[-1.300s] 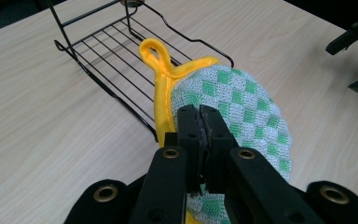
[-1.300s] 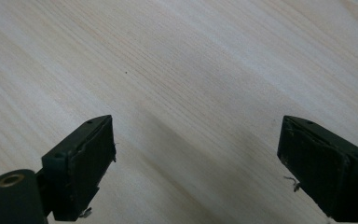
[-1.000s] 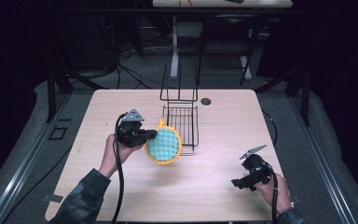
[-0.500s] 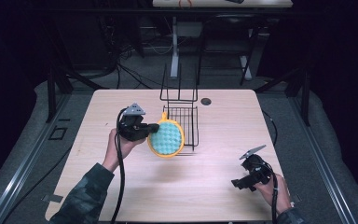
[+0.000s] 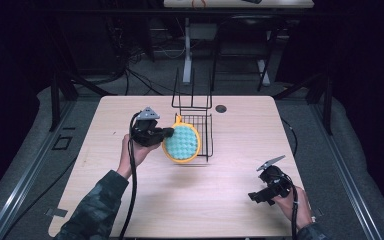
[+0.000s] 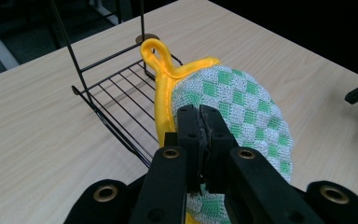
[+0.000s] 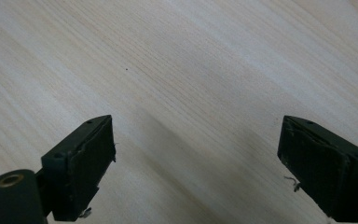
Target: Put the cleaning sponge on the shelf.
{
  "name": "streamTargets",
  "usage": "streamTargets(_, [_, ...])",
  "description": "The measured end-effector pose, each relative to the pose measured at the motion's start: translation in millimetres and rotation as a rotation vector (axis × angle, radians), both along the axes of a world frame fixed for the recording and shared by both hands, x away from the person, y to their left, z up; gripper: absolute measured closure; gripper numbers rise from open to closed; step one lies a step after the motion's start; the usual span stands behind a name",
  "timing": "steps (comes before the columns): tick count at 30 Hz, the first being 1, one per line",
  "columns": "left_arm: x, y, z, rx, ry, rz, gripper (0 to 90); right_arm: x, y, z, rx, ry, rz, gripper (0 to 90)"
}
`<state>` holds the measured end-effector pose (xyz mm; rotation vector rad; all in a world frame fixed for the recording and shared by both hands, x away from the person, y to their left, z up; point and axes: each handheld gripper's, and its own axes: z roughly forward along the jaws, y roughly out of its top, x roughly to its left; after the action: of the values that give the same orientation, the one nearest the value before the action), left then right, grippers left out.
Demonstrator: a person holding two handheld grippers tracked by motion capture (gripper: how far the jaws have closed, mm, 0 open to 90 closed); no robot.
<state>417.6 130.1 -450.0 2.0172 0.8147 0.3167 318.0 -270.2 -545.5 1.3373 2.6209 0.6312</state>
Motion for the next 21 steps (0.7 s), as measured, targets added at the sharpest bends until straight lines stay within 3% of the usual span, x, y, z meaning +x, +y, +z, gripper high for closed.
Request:
streamTargets(5, [6.8,-4.5,-6.3,0.005,-0.002,0.013,88.2,0.1,0.0,-0.3,-0.004,-0.003,0.007,10.2])
streamTargets(17, [24.5,-11.6,-18.0,-0.028,-0.018,0.054,88.2,-0.9,0.8,0.8,0.003,-0.005,0.006,10.2])
streamTargets(21, [34.0,-13.1,-24.7,-0.037,0.007,0.057,88.2,0.1,1.0,0.0,0.007,0.000,0.003,10.2])
